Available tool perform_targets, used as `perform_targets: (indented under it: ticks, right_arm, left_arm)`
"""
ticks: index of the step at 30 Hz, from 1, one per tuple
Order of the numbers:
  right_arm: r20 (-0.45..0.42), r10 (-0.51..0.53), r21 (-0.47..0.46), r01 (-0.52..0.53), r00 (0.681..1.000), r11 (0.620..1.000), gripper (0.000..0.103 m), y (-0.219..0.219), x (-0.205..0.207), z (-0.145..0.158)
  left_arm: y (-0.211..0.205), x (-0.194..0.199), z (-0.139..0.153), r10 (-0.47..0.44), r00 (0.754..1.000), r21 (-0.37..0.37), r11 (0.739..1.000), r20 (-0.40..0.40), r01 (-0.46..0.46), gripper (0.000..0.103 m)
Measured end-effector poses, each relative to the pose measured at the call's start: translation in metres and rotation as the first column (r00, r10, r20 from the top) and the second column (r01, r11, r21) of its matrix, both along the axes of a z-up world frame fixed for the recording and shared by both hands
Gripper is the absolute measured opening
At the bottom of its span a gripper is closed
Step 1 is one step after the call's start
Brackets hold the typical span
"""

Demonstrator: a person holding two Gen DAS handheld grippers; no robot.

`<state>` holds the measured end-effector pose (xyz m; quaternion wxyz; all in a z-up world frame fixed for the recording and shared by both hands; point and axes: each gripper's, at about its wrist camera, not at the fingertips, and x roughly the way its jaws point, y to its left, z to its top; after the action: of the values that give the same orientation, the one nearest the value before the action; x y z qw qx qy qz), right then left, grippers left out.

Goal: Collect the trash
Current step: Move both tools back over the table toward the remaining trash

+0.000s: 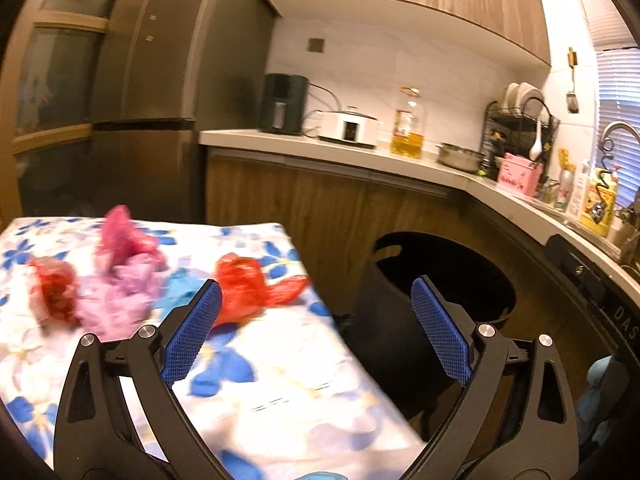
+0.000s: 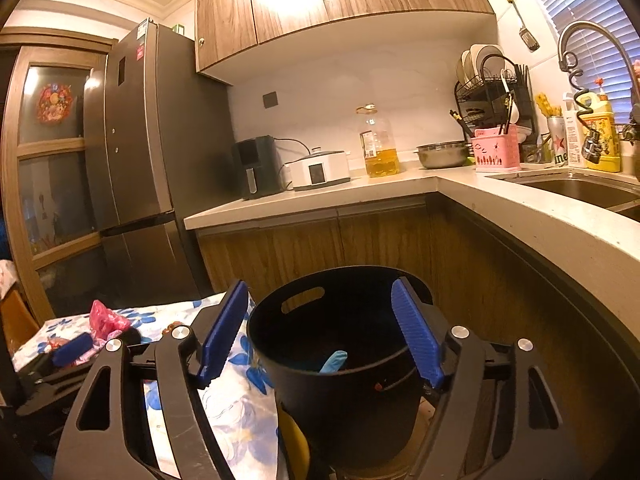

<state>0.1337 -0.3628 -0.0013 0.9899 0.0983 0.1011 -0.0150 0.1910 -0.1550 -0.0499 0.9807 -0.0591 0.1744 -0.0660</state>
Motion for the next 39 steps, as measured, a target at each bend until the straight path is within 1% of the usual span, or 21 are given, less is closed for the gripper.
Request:
perform_targets:
  ticks: [6,12,18,22,27,30,35,39]
  right_arm:
    - [0.001,0.002,-0.019,-0.002,1.0,1.0,0.073,0.019,-0.014,0.001]
    - [-0.008,0.042,-0.03,-0.042,0.999,0.999,0.073,0.041,-0.017,-0.001]
    - [-0.034,0.104,-0.049,-0.105,0.994,0.993,0.073,0.072,-0.012,-0.009]
    - [-0.043,0.146,-0.058,-0.148,0.988,0.987,0.073,0.091,-0.008,-0.013]
    - [-0.05,0.187,-0.064,-0.19,0.981,0.98,0.073,0.113,0.0,-0.018]
    - [-0.063,0.209,-0.057,-0.212,0.976,0.976,0.073,0.123,0.009,-0.022]
    - [-0.069,0.231,-0.051,-0.235,0.97,0.971,0.073,0.136,0.023,-0.026]
    - [-0.071,0.24,-0.049,-0.243,0.968,0.969,0.073,0.143,0.035,-0.027]
  left_arm:
    - [0.034,-0.025,-0.001,0.065,0.998,-0.01,0.998,0.005,-0.065,0.094]
    - [0.066,-0.044,-0.002,0.139,0.99,-0.025,0.99,0.009,-0.139,0.094]
    - [0.108,-0.056,-0.008,0.238,0.971,-0.025,0.971,0.009,-0.238,0.094]
    - [0.14,-0.057,-0.014,0.308,0.951,-0.026,0.951,-0.006,-0.308,0.094]
    - [0.173,-0.052,-0.018,0.38,0.925,-0.013,0.925,-0.011,-0.38,0.094]
    - [0.193,-0.04,-0.02,0.41,0.912,-0.008,0.912,-0.023,-0.41,0.094]
    - [0.211,-0.011,-0.024,0.416,0.907,-0.009,0.909,-0.06,-0.418,0.094]
    - [0.216,0.012,-0.029,0.415,0.906,0.023,0.91,-0.079,-0.415,0.094]
